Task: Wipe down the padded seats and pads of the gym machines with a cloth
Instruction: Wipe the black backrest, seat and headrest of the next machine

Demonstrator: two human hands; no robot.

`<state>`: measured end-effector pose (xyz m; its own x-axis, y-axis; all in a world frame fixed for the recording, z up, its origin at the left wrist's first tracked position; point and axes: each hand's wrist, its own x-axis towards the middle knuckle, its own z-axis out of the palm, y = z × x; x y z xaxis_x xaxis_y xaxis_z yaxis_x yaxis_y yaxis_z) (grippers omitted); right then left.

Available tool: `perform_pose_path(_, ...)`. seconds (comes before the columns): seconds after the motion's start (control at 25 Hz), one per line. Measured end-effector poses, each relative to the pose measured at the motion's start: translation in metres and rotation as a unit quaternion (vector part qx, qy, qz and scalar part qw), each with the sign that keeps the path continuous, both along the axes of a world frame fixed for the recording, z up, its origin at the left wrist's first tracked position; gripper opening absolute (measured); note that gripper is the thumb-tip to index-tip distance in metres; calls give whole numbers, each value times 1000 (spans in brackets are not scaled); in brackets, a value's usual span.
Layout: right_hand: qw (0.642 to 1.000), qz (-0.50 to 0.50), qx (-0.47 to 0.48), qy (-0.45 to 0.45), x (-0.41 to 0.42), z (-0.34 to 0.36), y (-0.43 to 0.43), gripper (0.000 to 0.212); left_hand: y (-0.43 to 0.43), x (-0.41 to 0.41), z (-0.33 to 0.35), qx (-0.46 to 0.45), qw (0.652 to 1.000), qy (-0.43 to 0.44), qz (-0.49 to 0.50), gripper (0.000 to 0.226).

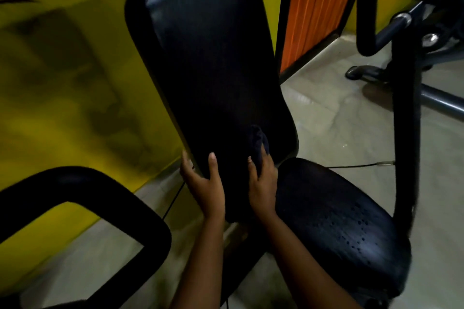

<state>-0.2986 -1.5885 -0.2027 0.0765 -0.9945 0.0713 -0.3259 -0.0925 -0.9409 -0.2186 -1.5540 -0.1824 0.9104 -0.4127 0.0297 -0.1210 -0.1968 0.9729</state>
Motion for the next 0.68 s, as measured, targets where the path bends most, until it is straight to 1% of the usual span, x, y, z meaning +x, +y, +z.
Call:
perform_pose_path(0.08,999,27,-20,11,-17,20,-13,58,8,-18,10,-10,999,-35,-31,62)
perform_pose_path(0.2,997,47,-49,20,-35,52,-46,55,-4,-35,37,-11,986,-103,-132,57)
perform_pose_path(0.28,995,58,-80,11,-41,76,-75,57,-28,-33,62,-10,965,-181,-190,57)
perform_pose_path(0.32,993,67,-97,5,-42,87,-90,60,-42,-28,74,-2,948,-237,-214,57)
perform_pose_path(0.36,990,78,-121,0,-42,99,-106,62,-58,-18,86,13,923,-306,-232,58)
perform_pose_path(0.4,985,89,-147,0,-41,110,-120,60,-73,-6,98,33,890,-385,-241,58)
perform_pose_path(0.44,980,98,-174,2,-40,122,-133,58,-87,9,110,59,850,-465,-240,58)
perform_pose_path(0.52,967,113,-227,-2,-32,148,-164,54,-115,43,137,134,751,-612,-208,57)
perform_pose_path(0.6,958,120,-261,-10,-8,182,-197,52,-133,73,157,213,644,-716,-166,57)
perform_pose_path(0.64,955,126,-268,1,10,199,-213,51,-138,84,160,243,594,-752,-153,57)
perform_pose_path(0.68,951,132,-276,35,29,212,-226,51,-142,90,159,262,552,-779,-143,55)
